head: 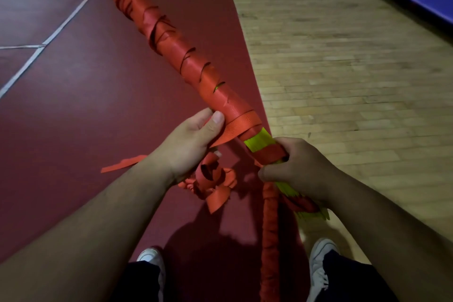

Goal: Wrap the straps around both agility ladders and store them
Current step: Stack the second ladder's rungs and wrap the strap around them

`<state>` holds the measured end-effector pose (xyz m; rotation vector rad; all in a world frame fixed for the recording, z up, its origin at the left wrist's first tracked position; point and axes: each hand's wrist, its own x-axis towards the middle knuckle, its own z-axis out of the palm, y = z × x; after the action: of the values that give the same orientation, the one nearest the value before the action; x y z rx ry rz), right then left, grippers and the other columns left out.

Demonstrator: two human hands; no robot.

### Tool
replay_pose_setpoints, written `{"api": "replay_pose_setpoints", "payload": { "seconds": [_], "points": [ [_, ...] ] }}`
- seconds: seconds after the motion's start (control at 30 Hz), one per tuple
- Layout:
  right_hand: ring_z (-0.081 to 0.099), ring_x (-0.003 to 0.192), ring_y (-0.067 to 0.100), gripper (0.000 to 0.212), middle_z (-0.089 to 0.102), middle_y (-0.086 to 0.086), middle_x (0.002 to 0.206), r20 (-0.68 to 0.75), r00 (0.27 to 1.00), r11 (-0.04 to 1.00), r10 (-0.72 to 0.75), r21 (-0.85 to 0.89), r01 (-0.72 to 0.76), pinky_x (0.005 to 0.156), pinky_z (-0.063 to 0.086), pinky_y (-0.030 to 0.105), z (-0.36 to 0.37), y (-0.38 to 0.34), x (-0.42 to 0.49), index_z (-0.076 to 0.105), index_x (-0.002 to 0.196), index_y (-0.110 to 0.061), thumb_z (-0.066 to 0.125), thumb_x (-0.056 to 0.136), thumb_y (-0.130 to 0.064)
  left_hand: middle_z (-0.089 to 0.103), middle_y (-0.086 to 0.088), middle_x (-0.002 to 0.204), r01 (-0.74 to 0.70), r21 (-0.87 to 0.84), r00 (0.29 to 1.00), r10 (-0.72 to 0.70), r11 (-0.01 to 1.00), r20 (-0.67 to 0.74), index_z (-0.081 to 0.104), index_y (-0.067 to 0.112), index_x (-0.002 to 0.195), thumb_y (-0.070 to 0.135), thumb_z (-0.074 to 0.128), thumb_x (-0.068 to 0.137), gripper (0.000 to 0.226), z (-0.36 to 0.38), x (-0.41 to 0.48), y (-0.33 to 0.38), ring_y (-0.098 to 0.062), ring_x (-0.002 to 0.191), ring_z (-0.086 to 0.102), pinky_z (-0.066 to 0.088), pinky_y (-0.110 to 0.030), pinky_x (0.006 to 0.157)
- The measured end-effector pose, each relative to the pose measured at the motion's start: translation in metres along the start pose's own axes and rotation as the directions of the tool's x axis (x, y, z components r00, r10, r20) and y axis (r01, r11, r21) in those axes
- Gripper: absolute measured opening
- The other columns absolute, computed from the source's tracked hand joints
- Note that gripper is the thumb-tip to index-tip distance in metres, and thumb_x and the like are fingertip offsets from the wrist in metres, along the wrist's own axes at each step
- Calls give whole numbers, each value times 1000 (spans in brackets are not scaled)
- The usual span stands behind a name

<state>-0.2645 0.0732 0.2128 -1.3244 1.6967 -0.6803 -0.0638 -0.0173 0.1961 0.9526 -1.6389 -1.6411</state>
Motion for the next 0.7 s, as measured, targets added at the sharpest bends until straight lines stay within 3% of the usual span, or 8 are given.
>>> {"api": "replay_pose_setpoints", "payload": {
  "seconds": [0.1,0.17,0.23,0.33,0.43,0.6,0.7],
  "points": [
    [62,64,24,32,65,9,73,162,986,982,24,180,-54,64,50,40,-1,-1,-3,67,92,-10,76,62,-19,61,12,71,-30,-89,1000,31,996,2,58,16,116,44,55,95,35,1,2,-2,-2,57,53,47,-17,54],
    [63,65,26,28,68,12,73,204,979,975,7,217,-52,64,51,39,-2,-3,-5,68,91,-11,75,65,-16,64,6,76,-88,-145,996,82,986,-43,56,9,115,48,63,87,48,1,3,-4,-7,63,57,47,-19,58],
    [67,67,32,25,72,15,77,178,984,978,-12,206,-25,65,54,40,-3,-5,-5,69,95,-12,77,72,-12,62,1,77,-135,-162,986,115,978,-124,56,10,104,61,75,70,65,4,4,-5,-9,64,56,46,-20,57],
    [73,77,31,22,75,12,82,104,994,998,-28,54,22,76,59,49,-1,-6,-3,69,103,-23,76,83,-16,45,4,61,-147,-131,962,110,980,-251,48,18,85,72,80,56,69,6,7,-6,-5,45,41,34,-21,41],
    [74,79,27,23,76,8,85,64,998,1000,-6,-19,7,81,59,53,6,-6,-1,66,103,-29,74,83,-22,43,-1,59,-125,-93,949,92,988,-303,47,20,79,64,79,63,57,9,8,-9,-12,44,39,31,-26,44],
    [74,79,22,22,76,3,89,64,997,999,48,10,-49,79,61,47,15,-10,-3,68,101,-31,77,81,-27,47,-12,60,-79,107,900,117,991,-420,49,19,75,60,73,72,48,15,7,-7,-22,52,42,32,-32,47],
    [70,76,19,16,73,0,84,-19,999,997,48,-52,-48,76,60,43,21,-10,-2,66,94,-29,75,80,-25,52,-5,60,-47,163,929,103,986,-355,56,12,84,56,70,79,47,16,6,-5,-19,50,47,36,-32,47]
  ]
}}
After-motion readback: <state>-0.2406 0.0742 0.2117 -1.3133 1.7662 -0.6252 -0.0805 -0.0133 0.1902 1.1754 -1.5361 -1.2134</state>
